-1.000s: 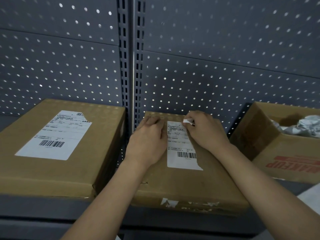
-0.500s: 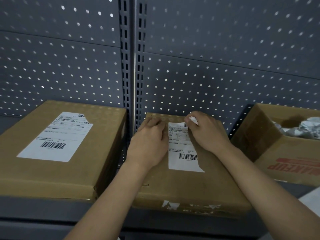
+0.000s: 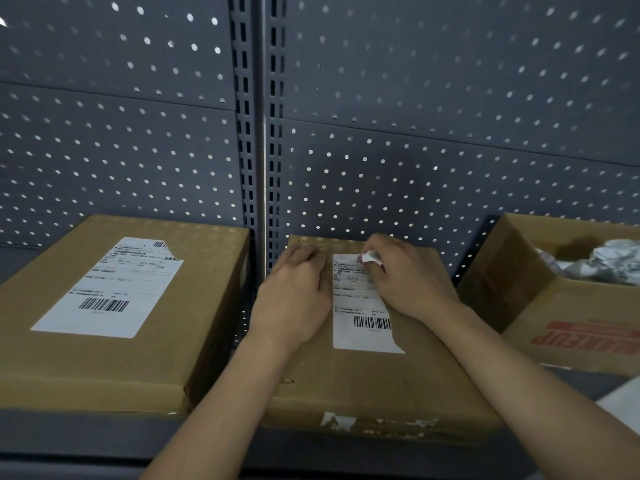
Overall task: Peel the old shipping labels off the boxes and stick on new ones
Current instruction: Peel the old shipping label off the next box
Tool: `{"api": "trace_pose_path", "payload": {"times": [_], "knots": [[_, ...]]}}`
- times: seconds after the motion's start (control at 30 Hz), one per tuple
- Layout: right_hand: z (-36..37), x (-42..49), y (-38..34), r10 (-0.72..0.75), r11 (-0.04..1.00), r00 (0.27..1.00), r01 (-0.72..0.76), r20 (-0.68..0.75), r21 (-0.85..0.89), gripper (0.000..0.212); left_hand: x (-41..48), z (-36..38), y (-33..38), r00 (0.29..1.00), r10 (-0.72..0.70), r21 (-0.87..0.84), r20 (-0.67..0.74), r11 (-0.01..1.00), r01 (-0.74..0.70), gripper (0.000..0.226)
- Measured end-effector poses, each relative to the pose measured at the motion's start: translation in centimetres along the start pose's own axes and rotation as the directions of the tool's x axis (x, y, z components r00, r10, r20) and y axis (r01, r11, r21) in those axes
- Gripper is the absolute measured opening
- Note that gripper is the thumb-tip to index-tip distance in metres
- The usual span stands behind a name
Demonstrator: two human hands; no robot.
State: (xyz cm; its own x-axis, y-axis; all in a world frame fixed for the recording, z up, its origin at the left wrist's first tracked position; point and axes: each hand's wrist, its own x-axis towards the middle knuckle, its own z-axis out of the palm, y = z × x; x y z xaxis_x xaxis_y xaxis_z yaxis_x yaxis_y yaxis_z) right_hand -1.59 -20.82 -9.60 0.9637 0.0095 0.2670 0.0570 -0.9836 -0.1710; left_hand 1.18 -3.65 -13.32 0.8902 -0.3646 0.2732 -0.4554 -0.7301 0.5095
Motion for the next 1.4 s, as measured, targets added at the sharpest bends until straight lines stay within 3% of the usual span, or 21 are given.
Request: {"api": "trace_pose_path", "payload": {"times": [0.23, 0.97, 1.4], "knots": [[-0.6, -0.3, -0.4, 0.044, 0.972, 0.998, -0.033, -0.044, 0.232, 0.013, -0.1, -0.3, 0.1, 1.000, -0.007, 0.019, 0.027, 1.000, 0.007, 0.048], [-1.1, -1.3, -0.9, -0.067, 0.914, 0.984, 0.126, -0.163, 0.385, 0.011, -0.1, -0.4, 0.2, 1.000, 0.004, -0.016, -0.020, 1.000, -0.004, 0.052], [-1.0, -1.6, -1.2, -0.104, 0.812, 0.936, 0.275, -0.337, 0.515, 0.014, 0.3, 0.3, -0.6, 0.999, 0.029, -0.015, -0.015, 0.999, -0.029, 0.052]]}}
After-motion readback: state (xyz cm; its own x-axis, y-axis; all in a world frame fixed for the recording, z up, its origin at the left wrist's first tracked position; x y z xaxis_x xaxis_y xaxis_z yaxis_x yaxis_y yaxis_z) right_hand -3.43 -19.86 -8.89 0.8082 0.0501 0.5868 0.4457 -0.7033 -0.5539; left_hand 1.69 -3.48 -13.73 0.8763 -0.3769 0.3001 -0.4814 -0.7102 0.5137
